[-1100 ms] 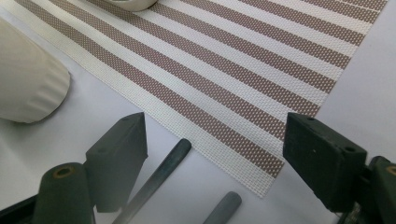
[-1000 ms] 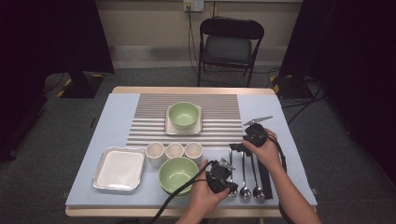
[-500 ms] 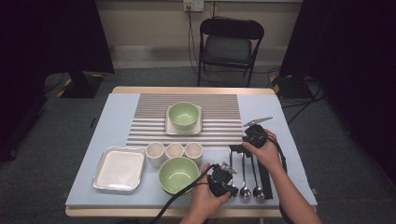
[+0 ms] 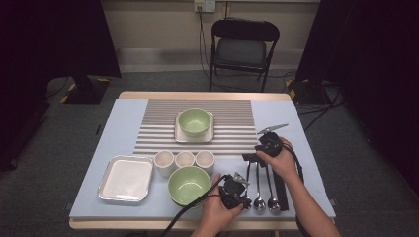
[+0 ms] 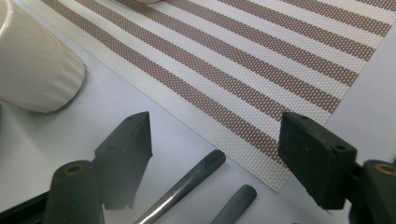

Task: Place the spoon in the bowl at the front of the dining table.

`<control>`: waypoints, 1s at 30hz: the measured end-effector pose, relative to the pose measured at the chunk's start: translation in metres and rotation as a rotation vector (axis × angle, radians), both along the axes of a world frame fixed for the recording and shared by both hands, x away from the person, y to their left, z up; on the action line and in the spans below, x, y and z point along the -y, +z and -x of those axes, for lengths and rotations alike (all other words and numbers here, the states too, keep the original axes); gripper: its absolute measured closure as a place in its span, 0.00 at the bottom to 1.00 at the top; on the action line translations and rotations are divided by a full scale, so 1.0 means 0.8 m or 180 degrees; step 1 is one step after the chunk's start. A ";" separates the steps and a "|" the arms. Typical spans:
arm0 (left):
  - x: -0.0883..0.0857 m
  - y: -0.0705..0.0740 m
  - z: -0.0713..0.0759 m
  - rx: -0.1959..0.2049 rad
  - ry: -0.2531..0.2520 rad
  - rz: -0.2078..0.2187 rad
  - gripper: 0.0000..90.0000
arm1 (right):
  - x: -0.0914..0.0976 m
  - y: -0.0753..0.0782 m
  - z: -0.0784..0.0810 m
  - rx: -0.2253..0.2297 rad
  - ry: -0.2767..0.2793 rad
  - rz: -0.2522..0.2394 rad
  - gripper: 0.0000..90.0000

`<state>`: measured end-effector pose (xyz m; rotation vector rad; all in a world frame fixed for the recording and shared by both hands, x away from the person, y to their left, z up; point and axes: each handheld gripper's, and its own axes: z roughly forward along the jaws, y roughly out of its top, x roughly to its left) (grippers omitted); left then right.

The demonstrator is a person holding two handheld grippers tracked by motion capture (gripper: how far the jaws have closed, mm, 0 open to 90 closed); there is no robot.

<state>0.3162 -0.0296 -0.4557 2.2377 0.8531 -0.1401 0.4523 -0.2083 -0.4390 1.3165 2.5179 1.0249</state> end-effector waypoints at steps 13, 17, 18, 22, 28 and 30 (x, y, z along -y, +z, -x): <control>0.001 -0.004 0.001 -0.0007 -0.0023 -0.0021 1.00 | 0.001 -0.001 0.003 -0.0197 0.0088 -0.0067 0.44; 0.001 -0.004 0.002 -0.0001 -0.0013 -0.0017 1.00 | 0.002 0.000 0.004 -0.0261 0.0106 -0.0098 0.51; 0.001 -0.004 0.002 -0.0003 -0.0008 -0.0023 1.00 | 0.003 0.000 0.004 -0.0281 0.0118 -0.0109 0.51; 0.001 -0.005 0.002 0.0002 0.0006 -0.0021 1.00 | 0.003 -0.002 0.004 -0.0323 0.0136 -0.0118 0.54; 0.001 -0.005 0.003 0.0015 0.0000 -0.0050 1.00 | 0.002 -0.003 0.005 -0.0399 0.0178 -0.0114 0.64; 0.002 -0.005 0.003 0.0020 -0.0011 -0.0051 1.00 | 0.001 -0.004 0.005 -0.0399 0.0177 -0.0113 0.65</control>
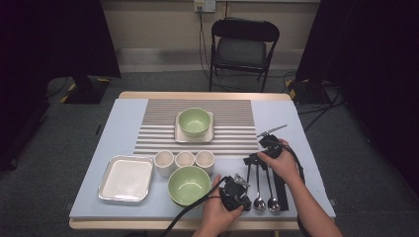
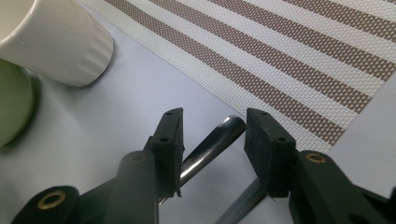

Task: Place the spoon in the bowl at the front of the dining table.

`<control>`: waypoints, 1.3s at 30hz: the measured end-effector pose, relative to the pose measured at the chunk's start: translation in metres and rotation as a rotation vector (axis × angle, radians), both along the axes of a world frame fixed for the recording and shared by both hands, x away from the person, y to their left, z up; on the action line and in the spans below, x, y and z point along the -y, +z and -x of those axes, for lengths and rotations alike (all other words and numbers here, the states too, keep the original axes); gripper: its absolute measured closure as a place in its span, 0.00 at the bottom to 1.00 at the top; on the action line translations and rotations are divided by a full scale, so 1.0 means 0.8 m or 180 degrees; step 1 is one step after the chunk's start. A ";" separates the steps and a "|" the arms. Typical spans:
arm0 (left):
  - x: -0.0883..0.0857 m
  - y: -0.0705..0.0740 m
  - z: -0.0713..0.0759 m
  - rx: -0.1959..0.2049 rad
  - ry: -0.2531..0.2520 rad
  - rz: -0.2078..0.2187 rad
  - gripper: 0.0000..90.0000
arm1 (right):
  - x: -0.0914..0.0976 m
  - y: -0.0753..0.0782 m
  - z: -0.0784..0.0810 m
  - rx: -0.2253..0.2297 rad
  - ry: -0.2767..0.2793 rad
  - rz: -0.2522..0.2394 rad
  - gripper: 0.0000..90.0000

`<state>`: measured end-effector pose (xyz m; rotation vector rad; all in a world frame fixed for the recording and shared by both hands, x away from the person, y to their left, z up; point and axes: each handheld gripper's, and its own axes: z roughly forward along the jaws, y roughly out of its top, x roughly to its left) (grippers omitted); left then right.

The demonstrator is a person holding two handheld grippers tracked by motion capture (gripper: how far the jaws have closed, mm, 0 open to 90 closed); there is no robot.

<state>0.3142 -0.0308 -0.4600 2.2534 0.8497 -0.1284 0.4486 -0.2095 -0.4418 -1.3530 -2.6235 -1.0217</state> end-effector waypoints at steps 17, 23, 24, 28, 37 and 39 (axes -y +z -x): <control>-0.001 0.000 0.001 0.0020 0.0014 -0.0020 1.00 | 0.004 0.002 0.001 -0.0078 0.0010 -0.0051 0.76; -0.005 0.006 0.001 0.0101 0.0036 -0.0042 1.00 | 0.006 0.004 -0.001 -0.0068 -0.0013 -0.0154 0.84; -0.005 0.006 0.002 0.0118 0.0053 -0.0020 0.99 | 0.005 0.006 0.000 -0.0072 -0.0015 -0.0181 0.85; -0.005 0.007 0.003 0.0206 0.0054 0.0002 0.84 | 0.002 0.009 0.000 -0.0055 -0.0016 -0.0211 0.87; -0.005 0.013 0.002 0.0164 0.0063 0.0168 0.63 | 0.002 0.016 -0.002 -0.0077 -0.0091 -0.0373 0.93; -0.005 0.016 0.002 0.0163 0.0054 0.0184 0.60 | 0.002 0.017 -0.003 -0.0102 -0.0115 -0.0437 0.94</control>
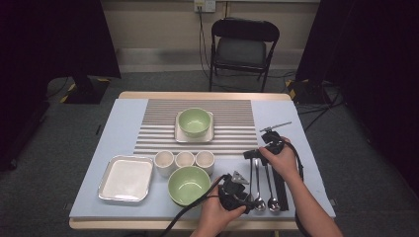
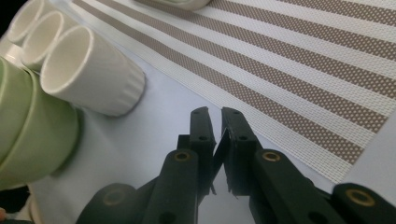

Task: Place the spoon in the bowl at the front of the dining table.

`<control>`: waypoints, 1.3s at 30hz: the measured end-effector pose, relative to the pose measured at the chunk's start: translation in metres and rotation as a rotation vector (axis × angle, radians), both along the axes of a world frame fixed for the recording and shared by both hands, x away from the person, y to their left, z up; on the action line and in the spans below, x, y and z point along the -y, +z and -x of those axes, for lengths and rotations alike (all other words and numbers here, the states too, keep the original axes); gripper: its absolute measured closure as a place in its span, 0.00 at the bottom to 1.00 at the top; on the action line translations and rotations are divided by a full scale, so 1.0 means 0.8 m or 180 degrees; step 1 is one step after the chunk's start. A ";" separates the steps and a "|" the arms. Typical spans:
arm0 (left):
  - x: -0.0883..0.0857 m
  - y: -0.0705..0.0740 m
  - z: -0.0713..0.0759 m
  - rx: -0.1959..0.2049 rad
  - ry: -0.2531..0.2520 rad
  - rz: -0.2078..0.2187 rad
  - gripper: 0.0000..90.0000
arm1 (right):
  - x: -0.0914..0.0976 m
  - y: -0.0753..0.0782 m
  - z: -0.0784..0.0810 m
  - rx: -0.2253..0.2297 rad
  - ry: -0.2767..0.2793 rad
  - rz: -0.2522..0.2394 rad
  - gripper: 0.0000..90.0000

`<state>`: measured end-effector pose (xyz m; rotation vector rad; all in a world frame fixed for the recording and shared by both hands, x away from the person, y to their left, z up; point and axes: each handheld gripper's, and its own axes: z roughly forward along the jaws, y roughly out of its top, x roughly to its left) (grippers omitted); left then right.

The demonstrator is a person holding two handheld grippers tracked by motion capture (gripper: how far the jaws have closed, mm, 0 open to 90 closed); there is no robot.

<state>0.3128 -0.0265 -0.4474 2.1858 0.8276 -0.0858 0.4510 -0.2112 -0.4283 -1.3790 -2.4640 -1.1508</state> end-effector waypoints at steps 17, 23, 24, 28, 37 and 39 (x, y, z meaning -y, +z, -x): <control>-0.011 0.023 -0.006 -0.0007 -0.0116 0.0194 0.31 | -0.001 0.021 -0.009 -0.0066 -0.0156 -0.0513 1.00; -0.017 0.035 -0.010 0.0085 -0.0086 0.0251 0.24 | 0.003 0.031 -0.012 -0.0034 -0.0207 -0.0605 1.00; -0.018 0.038 -0.011 0.0084 -0.0075 0.0254 0.23 | 0.003 0.033 -0.013 -0.0025 -0.0212 -0.0609 1.00; -0.022 0.046 -0.015 0.0141 -0.0056 0.0219 0.23 | 0.002 0.043 -0.014 -0.0007 -0.0218 -0.0619 1.00; -0.032 0.059 -0.028 0.0180 0.0075 0.0129 0.24 | -0.005 0.063 -0.018 0.0056 -0.0218 -0.0649 1.00; -0.033 0.061 -0.032 0.0193 0.0101 0.0101 0.24 | -0.008 0.067 -0.019 0.0069 -0.0215 -0.0664 1.00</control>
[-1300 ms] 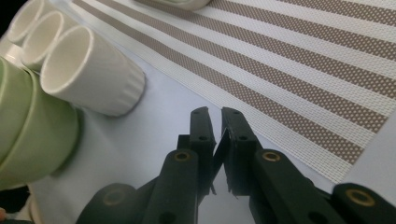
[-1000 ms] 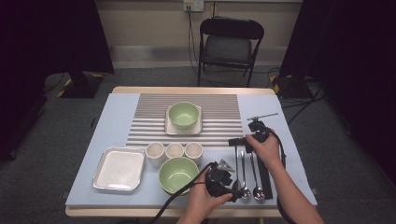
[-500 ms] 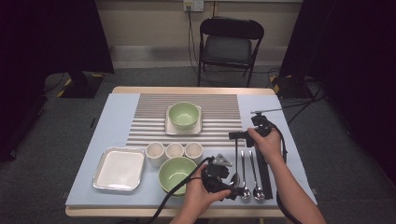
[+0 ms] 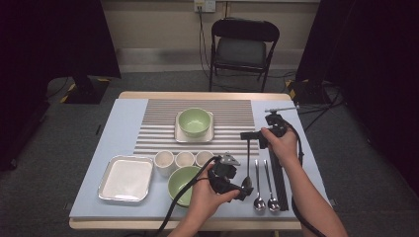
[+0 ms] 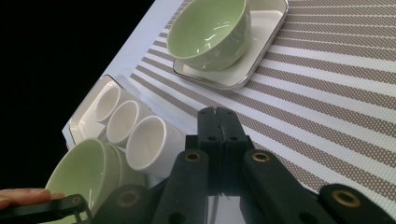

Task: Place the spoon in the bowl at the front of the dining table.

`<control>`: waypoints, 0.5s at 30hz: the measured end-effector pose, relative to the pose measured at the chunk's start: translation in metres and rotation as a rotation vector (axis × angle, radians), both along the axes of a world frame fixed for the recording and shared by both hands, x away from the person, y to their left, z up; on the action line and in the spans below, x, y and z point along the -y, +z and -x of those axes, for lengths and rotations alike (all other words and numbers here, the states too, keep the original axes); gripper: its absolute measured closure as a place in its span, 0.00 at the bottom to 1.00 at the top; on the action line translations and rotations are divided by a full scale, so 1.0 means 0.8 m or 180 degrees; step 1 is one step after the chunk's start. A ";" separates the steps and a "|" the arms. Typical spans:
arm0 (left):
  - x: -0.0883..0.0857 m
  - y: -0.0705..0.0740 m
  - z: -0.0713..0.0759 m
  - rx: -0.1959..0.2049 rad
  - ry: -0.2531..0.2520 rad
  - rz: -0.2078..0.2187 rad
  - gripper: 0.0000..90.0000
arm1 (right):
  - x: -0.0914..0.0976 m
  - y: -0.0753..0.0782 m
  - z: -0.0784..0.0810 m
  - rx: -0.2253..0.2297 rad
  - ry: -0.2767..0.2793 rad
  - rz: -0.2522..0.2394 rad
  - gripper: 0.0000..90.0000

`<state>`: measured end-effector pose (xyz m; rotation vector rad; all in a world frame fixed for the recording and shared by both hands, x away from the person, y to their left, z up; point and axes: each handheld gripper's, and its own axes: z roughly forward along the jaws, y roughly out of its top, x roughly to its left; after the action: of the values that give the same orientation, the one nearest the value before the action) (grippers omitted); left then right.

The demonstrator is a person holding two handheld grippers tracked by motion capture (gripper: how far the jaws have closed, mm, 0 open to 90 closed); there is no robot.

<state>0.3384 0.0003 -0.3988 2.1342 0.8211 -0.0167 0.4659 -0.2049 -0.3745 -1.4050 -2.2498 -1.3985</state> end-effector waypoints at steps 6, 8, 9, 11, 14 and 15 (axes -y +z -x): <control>-0.002 0.005 -0.009 0.0004 0.0066 -0.0005 0.24 | -0.007 0.007 -0.002 0.0010 0.0005 -0.0031 1.00; -0.003 0.006 -0.011 0.0004 0.0072 -0.0015 0.24 | -0.009 0.008 -0.003 0.0018 0.0017 -0.0020 1.00; -0.004 0.006 -0.012 0.0007 0.0090 -0.0018 0.24 | -0.009 0.009 -0.004 0.0021 0.0020 -0.0027 1.00; -0.004 0.006 -0.014 0.0002 0.0097 -0.0027 0.24 | -0.011 0.010 -0.005 0.0017 0.0013 -0.0034 1.00; -0.006 0.006 -0.017 -0.0017 0.0082 -0.0058 0.24 | -0.012 0.012 -0.005 0.0021 0.0022 -0.0035 1.00; -0.006 0.006 -0.018 -0.0025 0.0102 -0.0037 0.24 | -0.012 0.014 -0.005 0.0032 0.0026 -0.0037 1.00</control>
<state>0.3526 0.0053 -0.3942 2.1328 0.8619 -0.0038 0.4701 -0.1950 -0.3633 -1.3868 -2.2472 -1.4169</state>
